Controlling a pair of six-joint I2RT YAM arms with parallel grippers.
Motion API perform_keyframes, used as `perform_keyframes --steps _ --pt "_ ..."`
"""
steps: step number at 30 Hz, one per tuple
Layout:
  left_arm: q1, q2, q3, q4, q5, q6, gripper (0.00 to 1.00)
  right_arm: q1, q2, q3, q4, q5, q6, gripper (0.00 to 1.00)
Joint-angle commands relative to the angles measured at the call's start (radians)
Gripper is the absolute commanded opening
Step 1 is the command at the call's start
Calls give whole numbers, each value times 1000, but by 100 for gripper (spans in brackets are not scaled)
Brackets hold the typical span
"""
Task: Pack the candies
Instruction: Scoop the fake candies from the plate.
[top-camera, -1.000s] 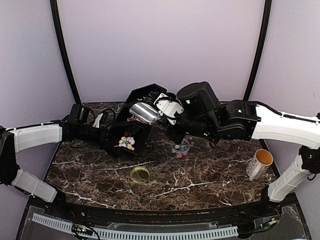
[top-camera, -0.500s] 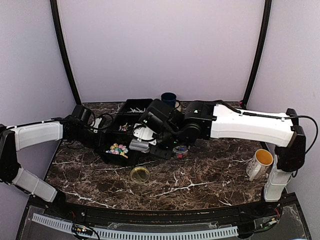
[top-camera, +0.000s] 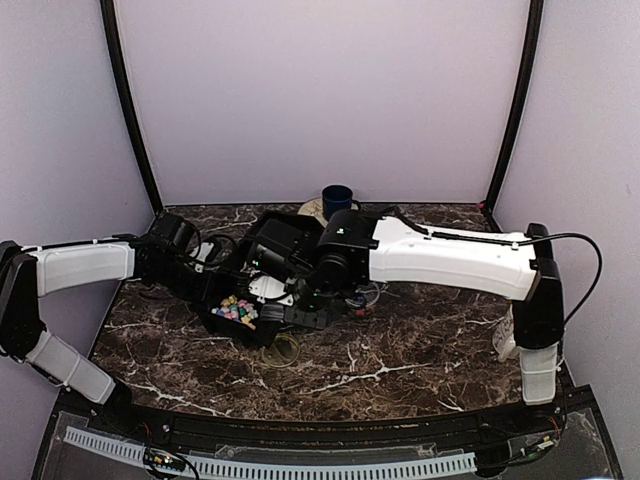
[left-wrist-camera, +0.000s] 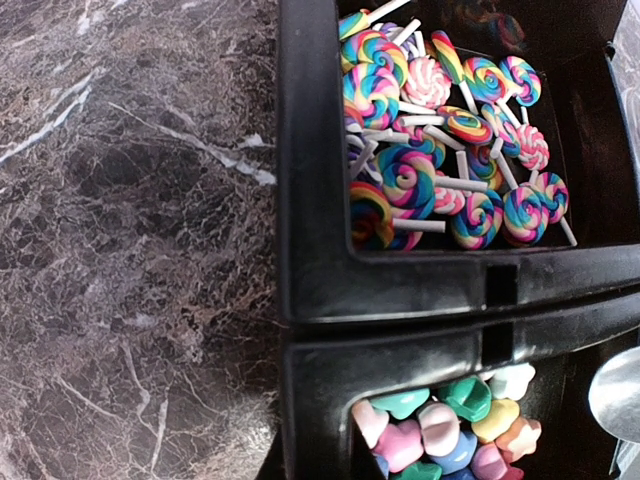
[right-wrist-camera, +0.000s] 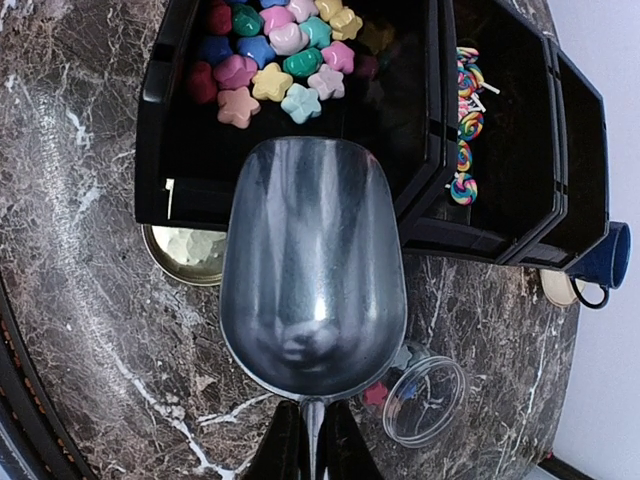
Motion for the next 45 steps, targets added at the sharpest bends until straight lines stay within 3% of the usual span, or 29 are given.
perform_keyframes --steps 1,10,25,30,35,45 --pt "-20 -36 85 116 16 23 0 14 69 80 -43 0 -1 0" --pt "-35 -30 89 110 7 24 0 13 184 167 -66 6 -15 0" --pt "-39 -23 89 120 31 14 0 17 387 343 -20 -137 -99 0" --pt "-39 -29 85 135 56 11 0 11 355 189 170 -189 -110 0" --pt "-38 -31 79 145 70 5 0 -23 307 17 393 -254 -17 0" --pt "-16 -39 75 147 59 -6 0 -71 112 -378 858 -201 73 0"
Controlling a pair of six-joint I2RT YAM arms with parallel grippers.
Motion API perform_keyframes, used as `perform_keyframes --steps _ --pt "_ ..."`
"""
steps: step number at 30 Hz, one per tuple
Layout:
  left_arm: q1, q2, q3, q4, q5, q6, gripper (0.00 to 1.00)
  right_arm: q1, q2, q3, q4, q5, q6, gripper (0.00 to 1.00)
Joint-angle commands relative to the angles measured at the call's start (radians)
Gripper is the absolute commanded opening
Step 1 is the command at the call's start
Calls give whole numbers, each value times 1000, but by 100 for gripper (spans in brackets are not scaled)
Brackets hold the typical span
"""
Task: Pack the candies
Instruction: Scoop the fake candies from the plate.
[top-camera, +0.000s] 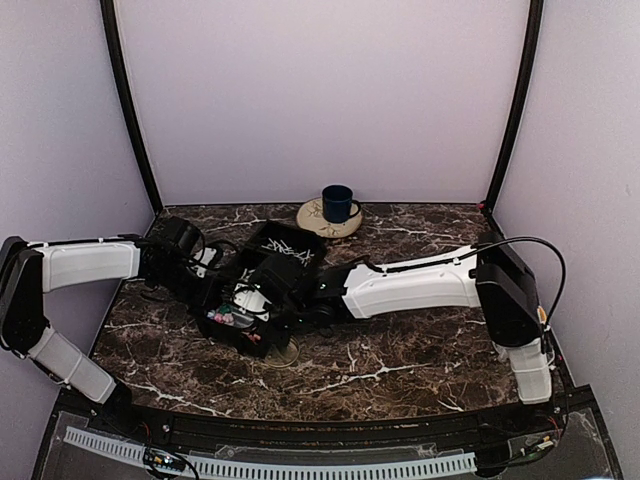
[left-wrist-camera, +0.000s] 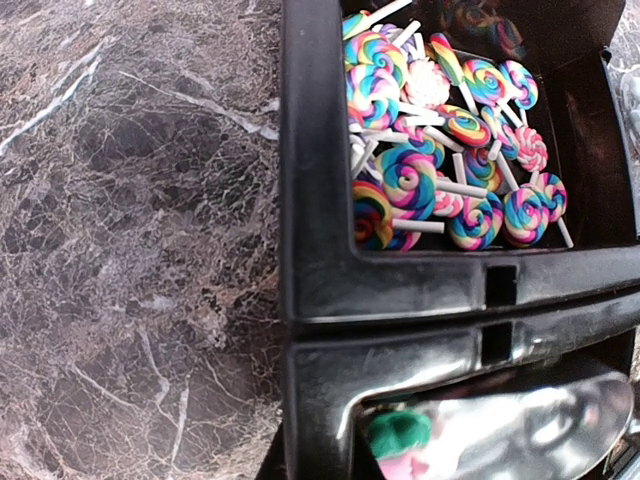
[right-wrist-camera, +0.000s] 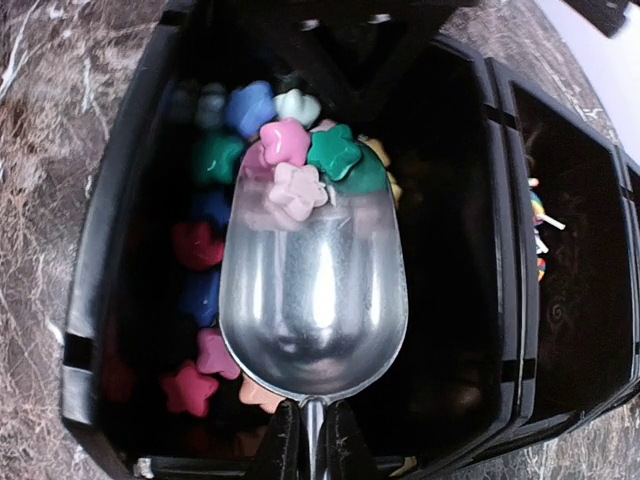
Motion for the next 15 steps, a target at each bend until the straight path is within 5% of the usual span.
perform_keyframes --steps 1,15 --pt "9 -74 64 191 138 -45 0 -20 -45 -146 172 -4 46 0" --pt "15 -67 65 186 131 -43 0 -59 -177 -412 543 -36 105 0"
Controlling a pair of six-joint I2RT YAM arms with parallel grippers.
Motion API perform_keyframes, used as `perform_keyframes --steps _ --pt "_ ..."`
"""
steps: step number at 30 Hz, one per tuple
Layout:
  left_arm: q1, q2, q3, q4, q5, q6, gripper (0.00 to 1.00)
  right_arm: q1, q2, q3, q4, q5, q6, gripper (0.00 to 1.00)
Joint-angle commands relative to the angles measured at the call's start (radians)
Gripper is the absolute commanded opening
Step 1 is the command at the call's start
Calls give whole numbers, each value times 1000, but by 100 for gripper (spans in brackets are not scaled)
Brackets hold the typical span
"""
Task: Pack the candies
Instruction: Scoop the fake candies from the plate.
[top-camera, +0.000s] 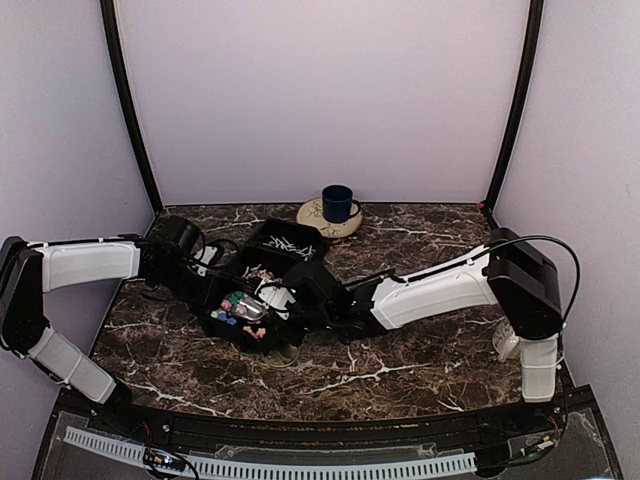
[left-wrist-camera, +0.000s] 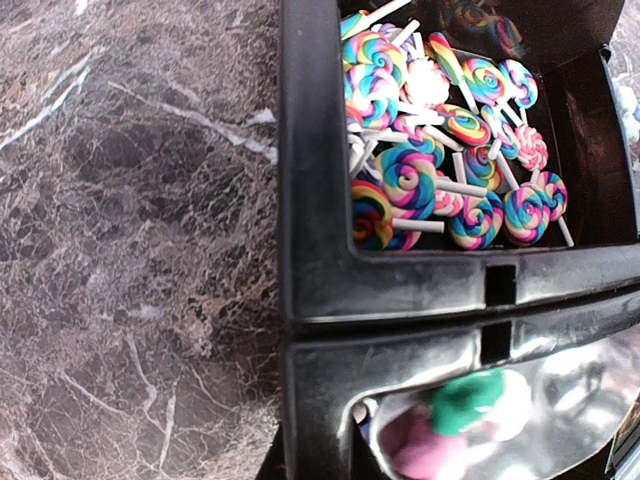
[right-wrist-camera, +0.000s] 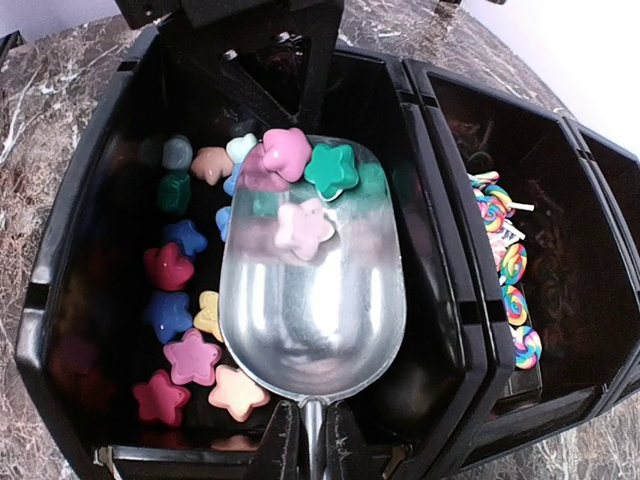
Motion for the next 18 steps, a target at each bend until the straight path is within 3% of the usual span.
perform_keyframes --steps 1,18 --pt "6 -67 66 172 99 -25 0 -14 -57 -60 92 1 22 0" --pt "19 -79 64 169 77 -29 0 -15 -286 -264 145 94 -25 0"
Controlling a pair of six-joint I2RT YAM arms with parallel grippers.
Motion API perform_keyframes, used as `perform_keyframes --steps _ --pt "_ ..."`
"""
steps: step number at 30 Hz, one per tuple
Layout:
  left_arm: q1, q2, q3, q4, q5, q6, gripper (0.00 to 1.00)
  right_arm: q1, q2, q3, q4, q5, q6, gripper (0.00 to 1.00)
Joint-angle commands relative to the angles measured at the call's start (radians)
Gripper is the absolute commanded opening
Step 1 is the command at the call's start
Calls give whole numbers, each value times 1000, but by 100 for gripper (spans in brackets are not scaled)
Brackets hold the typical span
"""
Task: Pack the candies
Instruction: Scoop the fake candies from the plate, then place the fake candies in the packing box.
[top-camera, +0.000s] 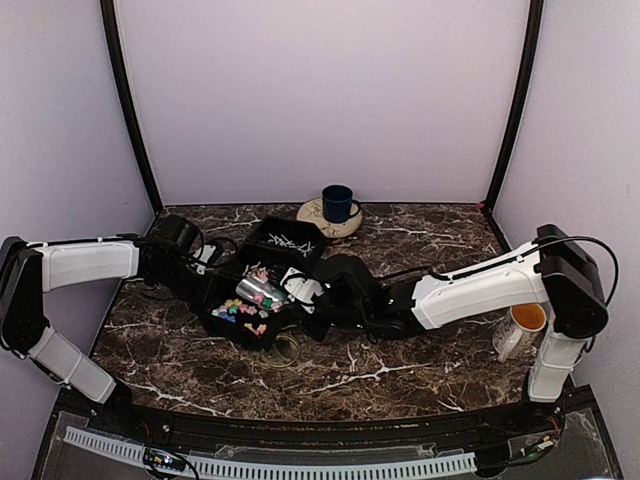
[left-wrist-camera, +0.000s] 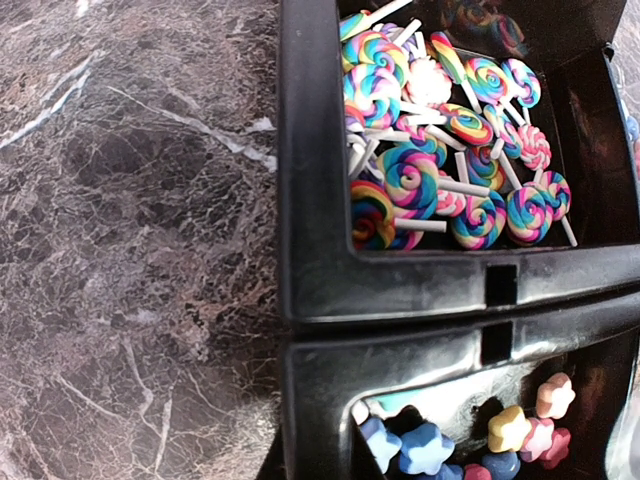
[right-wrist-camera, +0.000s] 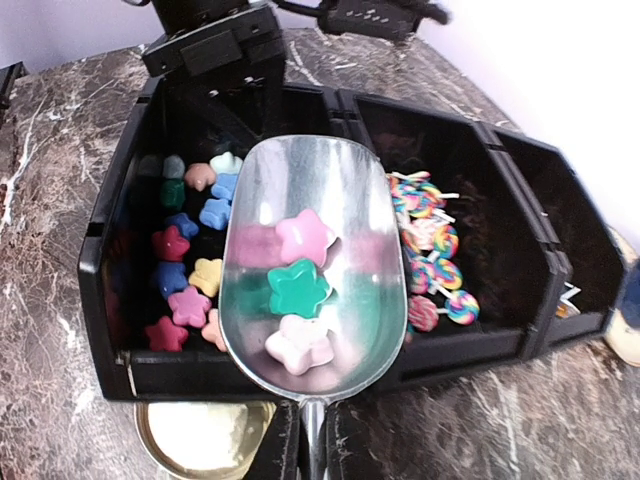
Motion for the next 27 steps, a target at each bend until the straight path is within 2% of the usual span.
perform_keyframes --steps 1,14,27 --pt "10 -78 64 154 53 -16 0 -10 -84 -62 54 61 -23 0" --pt "14 -80 64 152 47 -18 0 -43 -294 -243 -11 174 5 0" --pt "15 -70 67 152 50 -20 0 -112 -523 -341 -275 314 48 0"
